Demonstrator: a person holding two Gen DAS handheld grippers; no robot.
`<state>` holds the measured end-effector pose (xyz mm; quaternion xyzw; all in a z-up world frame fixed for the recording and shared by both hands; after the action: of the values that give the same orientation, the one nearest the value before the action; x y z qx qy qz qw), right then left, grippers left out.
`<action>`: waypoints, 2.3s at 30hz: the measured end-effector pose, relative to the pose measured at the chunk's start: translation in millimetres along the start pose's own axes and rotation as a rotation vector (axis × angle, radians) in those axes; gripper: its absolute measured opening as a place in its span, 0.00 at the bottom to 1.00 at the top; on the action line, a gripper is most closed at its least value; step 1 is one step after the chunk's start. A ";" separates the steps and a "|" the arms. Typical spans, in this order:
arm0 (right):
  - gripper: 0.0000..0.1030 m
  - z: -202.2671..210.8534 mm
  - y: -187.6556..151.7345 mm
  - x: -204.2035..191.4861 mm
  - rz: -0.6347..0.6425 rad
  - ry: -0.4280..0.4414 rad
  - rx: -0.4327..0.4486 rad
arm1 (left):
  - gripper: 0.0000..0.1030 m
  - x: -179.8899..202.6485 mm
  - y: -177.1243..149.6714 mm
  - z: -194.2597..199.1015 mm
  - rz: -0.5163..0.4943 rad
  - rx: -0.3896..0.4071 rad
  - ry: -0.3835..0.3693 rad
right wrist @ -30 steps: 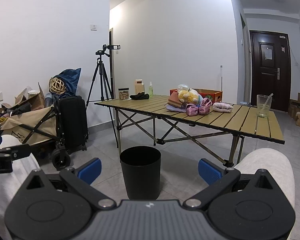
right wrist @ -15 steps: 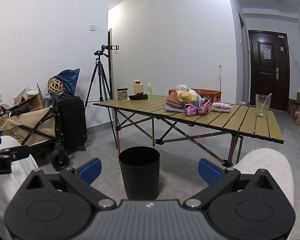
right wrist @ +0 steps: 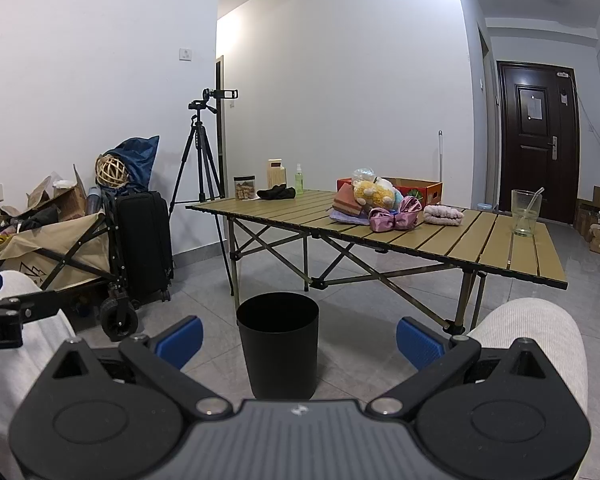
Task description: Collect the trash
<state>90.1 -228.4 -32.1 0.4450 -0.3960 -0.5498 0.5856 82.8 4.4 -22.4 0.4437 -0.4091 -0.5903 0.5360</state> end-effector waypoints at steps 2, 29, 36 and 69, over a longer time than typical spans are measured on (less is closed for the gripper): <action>1.00 0.3 -0.1 -0.6 0.002 -0.001 0.001 | 1.00 1.3 -0.9 -1.9 -0.001 -0.001 0.000; 1.00 -48.1 17.8 36.0 0.025 -0.119 0.004 | 1.00 -4.3 26.0 -60.2 -0.001 -0.007 -0.013; 1.00 -92.5 43.1 63.6 0.013 -0.156 0.015 | 1.00 14.1 41.7 -122.9 0.013 -0.061 -0.091; 0.36 -517.0 119.3 289.3 -0.432 -0.196 -0.240 | 0.55 295.2 112.3 -525.0 0.018 -0.300 -0.611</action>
<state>641.2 -472.5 -75.5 0.3913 -0.2785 -0.7456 0.4621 609.0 -303.5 -82.5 0.1589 -0.4632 -0.7449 0.4530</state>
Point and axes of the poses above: each gripper's, at about its wrist camera, not at the fingertips, and z roughly against the way its jaws point, x to its right, y to its top, the point moved 9 cm from there along -z, roughly the way its jaws point, and after that the axes turned 2 degrees about x, right-handed, at the moved point
